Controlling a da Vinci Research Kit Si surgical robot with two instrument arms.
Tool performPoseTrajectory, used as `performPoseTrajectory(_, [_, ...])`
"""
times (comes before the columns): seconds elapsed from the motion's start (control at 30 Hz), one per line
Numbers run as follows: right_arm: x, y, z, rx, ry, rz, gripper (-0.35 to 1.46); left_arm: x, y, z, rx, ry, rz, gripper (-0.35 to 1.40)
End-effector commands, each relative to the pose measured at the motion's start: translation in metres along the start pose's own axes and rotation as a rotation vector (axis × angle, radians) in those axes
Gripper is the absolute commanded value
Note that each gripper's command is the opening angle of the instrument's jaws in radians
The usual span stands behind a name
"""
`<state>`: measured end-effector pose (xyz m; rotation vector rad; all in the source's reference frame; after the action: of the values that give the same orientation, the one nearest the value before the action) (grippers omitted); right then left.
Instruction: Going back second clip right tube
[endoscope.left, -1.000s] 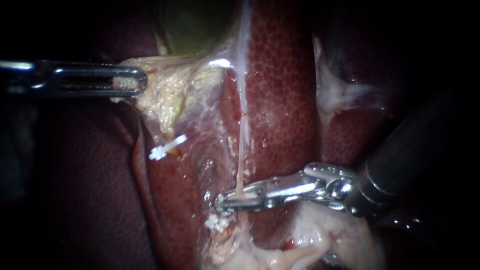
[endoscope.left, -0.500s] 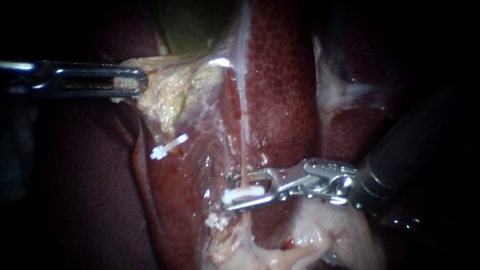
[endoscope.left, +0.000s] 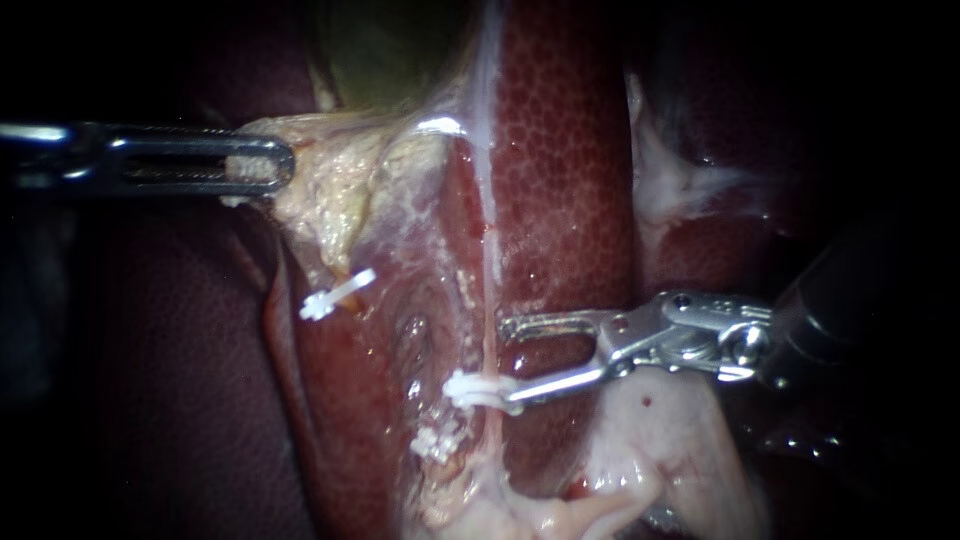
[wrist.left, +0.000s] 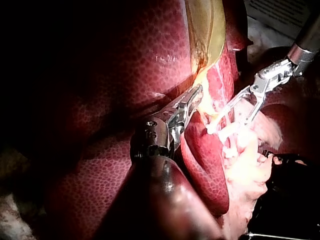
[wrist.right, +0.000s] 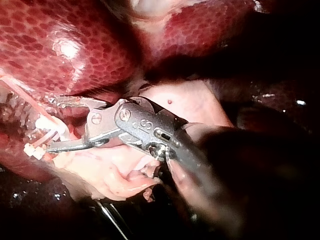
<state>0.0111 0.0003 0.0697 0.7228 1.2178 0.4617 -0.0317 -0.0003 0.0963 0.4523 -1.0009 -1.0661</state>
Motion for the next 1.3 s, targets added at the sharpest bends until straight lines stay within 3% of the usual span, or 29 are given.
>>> performPoseTrajectory(0.03, [0.0006, -0.0002, -0.0006, -0.002, 0.0, -0.012, 0.6, 0.0, 0.0, 0.0, 0.001, 0.0, 0.0, -0.23])
performPoseTrajectory(0.23, [0.0045, -0.0022, -0.004, 0.006, 0.004, -0.069, 0.6, 0.0001, 0.0, 0.0001, 0.0, 0.0, 0.001, -0.23])
performPoseTrajectory(0.43, [0.0068, -0.0038, -0.0055, 0.014, 0.008, -0.12, 0.6, 0.0002, -0.0001, 0.0002, -0.001, -0.001, 0.001, -0.23])
performPoseTrajectory(0.7, [0.0071, -0.0042, -0.0059, 0.016, 0.008, -0.136, 0.6, 0.0023, 0.0002, 0.0025, 0.002, -0.007, 0.011, -0.23])
performPoseTrajectory(0.87, [0.007, -0.0042, -0.006, 0.017, 0.011, -0.136, 0.6, 0.0037, 0.0007, 0.0049, 0.003, 0.012, 0.022, -0.23])
performPoseTrajectory(1.1, [0.007, -0.0042, -0.006, 0.017, 0.011, -0.137, 0.6, 0.0043, 0.001, 0.0082, 0.012, 0.025, 0.027, -0.21])
performPoseTrajectory(1.3, [0.0071, -0.0044, -0.006, 0.018, 0.014, -0.136, 0.6, 0.0047, 0.0005, 0.0093, 0.02, 0.031, 0.03, -0.21])
